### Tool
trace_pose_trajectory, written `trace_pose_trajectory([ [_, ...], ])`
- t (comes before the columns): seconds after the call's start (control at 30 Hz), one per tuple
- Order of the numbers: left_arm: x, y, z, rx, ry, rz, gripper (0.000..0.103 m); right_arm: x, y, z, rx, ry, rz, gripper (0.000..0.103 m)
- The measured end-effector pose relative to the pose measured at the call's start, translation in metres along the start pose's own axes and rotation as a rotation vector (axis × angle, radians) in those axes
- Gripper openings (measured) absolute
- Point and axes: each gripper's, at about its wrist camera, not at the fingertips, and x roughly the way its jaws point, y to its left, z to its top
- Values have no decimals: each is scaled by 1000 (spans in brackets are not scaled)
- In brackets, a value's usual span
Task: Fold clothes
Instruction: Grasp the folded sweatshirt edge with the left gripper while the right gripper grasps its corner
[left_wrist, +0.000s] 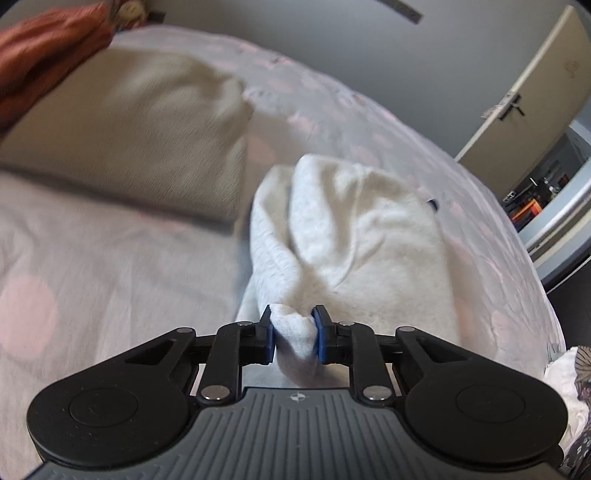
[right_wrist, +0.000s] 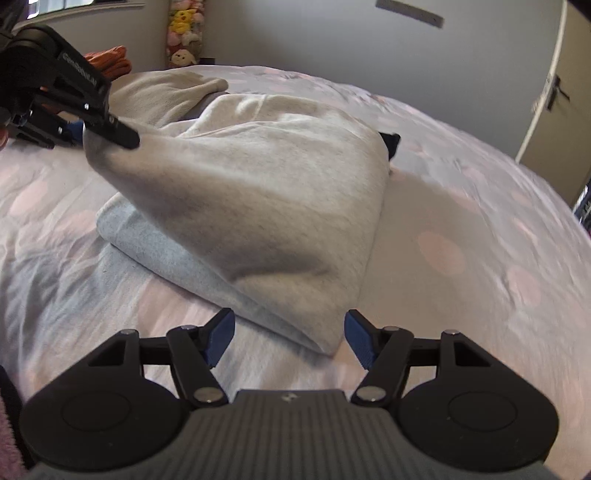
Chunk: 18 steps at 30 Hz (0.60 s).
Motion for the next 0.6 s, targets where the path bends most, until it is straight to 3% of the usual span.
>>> trace_pose_trajectory([
  [0.17,17,12,-5,-31,53,33,17,12,5,-4,-75,-40,-34,66],
  [0.23,25,9,-6,-11,72,64,17,14,2,-7,-75,-47,-41,55],
  [0.3,31,7,-7,7,86,85,18,16,-4,-9,-58,-41,-35,51],
  [0.47,33,-1,-11,54,83,120,19,21,-17,-13,-15,-26,-21,51],
  [0.53,37,-7,-13,101,85,154,20,24,-22,-14,3,-21,-15,34],
  [0.6,37,-9,-14,112,82,172,23,25,-30,-15,38,-6,5,31],
])
